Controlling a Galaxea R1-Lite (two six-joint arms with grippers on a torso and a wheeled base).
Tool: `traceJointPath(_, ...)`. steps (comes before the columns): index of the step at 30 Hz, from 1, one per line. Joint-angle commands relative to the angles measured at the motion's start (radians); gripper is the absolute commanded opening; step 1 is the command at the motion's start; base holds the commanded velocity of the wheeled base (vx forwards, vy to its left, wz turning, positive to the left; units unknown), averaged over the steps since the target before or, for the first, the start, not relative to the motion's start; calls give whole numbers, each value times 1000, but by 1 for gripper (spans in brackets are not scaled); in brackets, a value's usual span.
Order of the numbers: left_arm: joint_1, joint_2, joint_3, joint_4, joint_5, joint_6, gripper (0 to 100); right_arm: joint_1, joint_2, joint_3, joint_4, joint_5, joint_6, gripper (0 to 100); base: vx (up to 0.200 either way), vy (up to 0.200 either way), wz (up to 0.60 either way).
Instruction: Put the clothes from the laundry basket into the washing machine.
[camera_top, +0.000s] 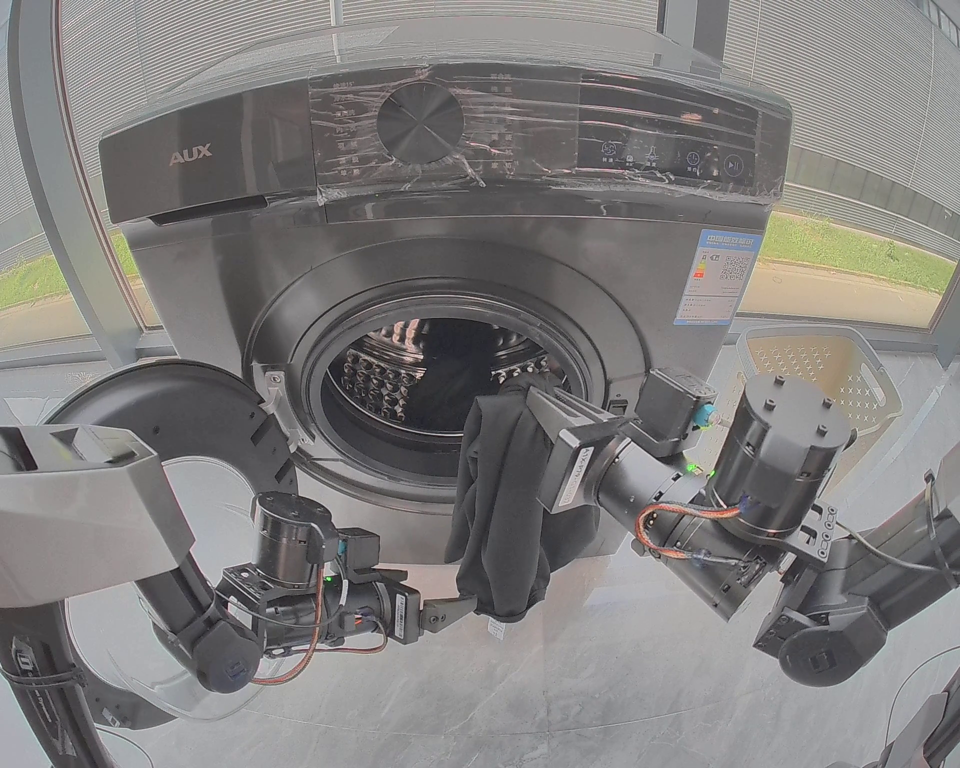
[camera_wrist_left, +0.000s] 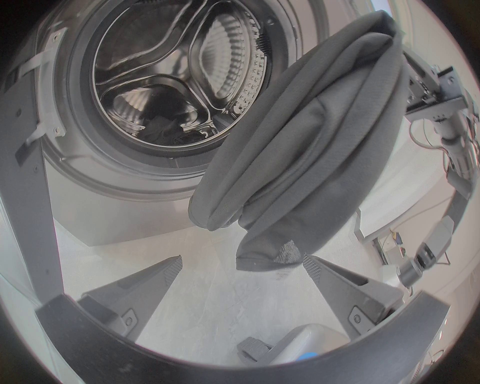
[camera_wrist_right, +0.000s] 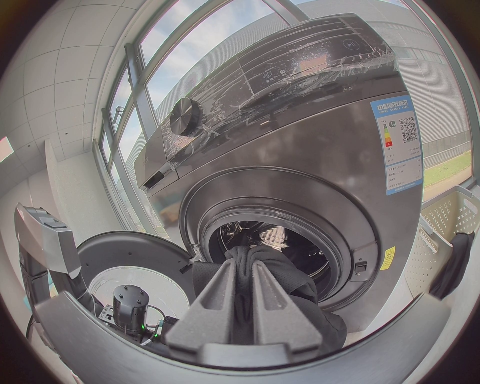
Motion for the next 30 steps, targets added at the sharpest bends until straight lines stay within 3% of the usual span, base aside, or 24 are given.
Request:
traceJointPath(1,-16,46,-34,-9,21,-27,100,0,10,-2,-2,0,0,0,0,0,0)
traceJointPath(5,-30,78,-65,-11,68,-47,100,8,10,-2,-2,-2,0,0,0,0,0)
traceJointPath(10,-58,98,-100,-11,78,-122,100,9,9,-1,-2,-3,0,0,0,0,0)
traceJointPath(15,-92,110,-109,-14,73,-170,100,9,9,-2,-2,-3,0,0,0,0,0)
traceJointPath(22,-101,125,-105,-40,62,-171,100,9,9,-5,-3,-3,1,0,0,0,0)
traceJointPath(24,-101,142,-72,-98,36,-168,100,5,9,-5,-16,-2,0,0,0,0,0)
traceJointPath(30,-101,145,-31,-164,29,-165,100,-9,21,-9,-16,-5,-7,0,0,0,0)
